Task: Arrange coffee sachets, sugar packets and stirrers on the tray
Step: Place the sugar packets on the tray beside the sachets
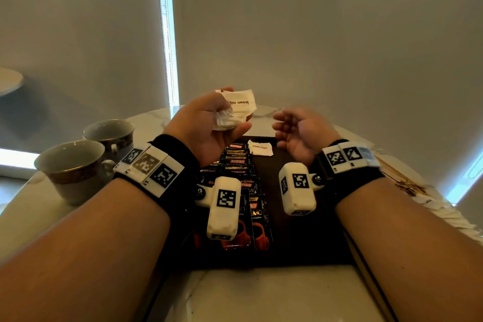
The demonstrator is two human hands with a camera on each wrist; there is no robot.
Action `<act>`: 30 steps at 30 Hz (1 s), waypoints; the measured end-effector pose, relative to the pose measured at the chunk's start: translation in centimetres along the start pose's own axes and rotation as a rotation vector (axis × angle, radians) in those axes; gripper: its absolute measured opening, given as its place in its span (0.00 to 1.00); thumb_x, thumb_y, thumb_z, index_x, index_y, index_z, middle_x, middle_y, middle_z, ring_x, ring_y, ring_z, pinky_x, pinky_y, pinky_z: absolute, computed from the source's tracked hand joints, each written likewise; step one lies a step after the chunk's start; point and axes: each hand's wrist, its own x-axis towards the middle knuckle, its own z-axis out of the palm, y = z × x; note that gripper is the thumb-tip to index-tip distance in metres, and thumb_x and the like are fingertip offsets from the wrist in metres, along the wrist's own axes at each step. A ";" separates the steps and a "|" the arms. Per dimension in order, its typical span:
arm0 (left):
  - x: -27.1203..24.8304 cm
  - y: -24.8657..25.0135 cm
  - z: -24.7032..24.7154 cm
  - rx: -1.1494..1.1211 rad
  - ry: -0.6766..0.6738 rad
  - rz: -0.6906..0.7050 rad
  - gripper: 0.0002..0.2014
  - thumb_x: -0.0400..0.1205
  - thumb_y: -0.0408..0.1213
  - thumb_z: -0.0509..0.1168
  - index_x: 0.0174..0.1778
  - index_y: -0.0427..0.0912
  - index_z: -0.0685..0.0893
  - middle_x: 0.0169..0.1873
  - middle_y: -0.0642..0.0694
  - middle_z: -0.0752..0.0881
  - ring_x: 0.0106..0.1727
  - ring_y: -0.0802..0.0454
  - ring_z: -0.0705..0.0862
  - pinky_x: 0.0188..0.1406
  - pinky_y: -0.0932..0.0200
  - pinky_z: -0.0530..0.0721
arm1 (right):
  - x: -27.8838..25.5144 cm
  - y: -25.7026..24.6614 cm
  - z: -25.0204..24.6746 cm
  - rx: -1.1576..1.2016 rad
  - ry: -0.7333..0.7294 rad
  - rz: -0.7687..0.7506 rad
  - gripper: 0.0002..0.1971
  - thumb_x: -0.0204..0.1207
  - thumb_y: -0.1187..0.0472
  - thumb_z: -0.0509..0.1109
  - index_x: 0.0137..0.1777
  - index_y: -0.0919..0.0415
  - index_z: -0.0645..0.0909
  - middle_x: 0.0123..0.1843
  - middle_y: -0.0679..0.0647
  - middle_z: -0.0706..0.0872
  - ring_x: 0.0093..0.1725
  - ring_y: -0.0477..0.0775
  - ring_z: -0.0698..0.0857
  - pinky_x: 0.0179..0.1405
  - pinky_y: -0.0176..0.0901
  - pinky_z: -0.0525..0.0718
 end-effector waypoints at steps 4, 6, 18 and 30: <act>0.1 -0.1 0.2 0.076 0.006 0.028 0.14 0.86 0.26 0.60 0.67 0.37 0.80 0.62 0.29 0.85 0.44 0.42 0.90 0.28 0.61 0.88 | -2.8 -1.7 1.4 -0.007 -0.260 -0.069 0.18 0.74 0.45 0.71 0.49 0.61 0.83 0.36 0.53 0.82 0.31 0.49 0.77 0.29 0.40 0.74; 0.1 -0.2 0.1 0.095 0.021 0.048 0.14 0.85 0.25 0.62 0.66 0.38 0.81 0.57 0.32 0.87 0.39 0.45 0.91 0.28 0.61 0.87 | -3.6 -1.5 2.2 -0.034 -0.325 -0.104 0.16 0.73 0.48 0.73 0.50 0.61 0.83 0.37 0.53 0.82 0.32 0.48 0.77 0.30 0.39 0.73; -0.1 -0.5 0.3 0.160 0.040 0.053 0.15 0.84 0.25 0.65 0.66 0.38 0.81 0.60 0.31 0.86 0.37 0.45 0.91 0.29 0.60 0.86 | -3.9 -1.5 3.2 -0.023 -0.230 -0.227 0.09 0.85 0.66 0.61 0.49 0.64 0.82 0.35 0.52 0.86 0.32 0.46 0.83 0.31 0.39 0.76; 0.0 -0.3 0.4 0.145 0.021 -0.039 0.16 0.81 0.47 0.74 0.56 0.40 0.84 0.51 0.37 0.84 0.37 0.49 0.84 0.25 0.64 0.84 | -2.9 -1.7 2.6 0.178 -0.087 -0.335 0.11 0.81 0.63 0.67 0.61 0.66 0.81 0.46 0.59 0.90 0.44 0.56 0.90 0.34 0.43 0.86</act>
